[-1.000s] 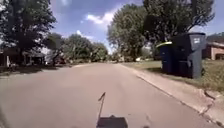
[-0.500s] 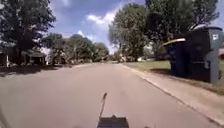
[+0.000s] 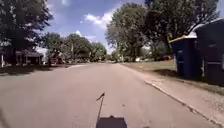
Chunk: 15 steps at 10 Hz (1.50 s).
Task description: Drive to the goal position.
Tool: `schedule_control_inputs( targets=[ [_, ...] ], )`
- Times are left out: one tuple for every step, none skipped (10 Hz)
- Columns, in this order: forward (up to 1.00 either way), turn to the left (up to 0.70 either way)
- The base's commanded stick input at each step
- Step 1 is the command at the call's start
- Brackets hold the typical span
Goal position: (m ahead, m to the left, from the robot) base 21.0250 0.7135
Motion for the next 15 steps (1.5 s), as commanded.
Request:
schedule_control_inputs(
  targets=[
    [1.0, 0.0],
    [1.0, 0.0],
    [1.0, 0.0],
    [1.0, 0.0],
    [1.0, 0.0],
    [1.0, 0.0],
    [1.0, 0.0],
    [1.0, 0.0],
    [1.0, 0.0],
    [1.0, 0.0],
    [1.0, 0.0],
    [1.0, 0.0],
    [1.0, -0.16],
    [1.0, -0.37],
    [1.0, -0.35]
  ],
)
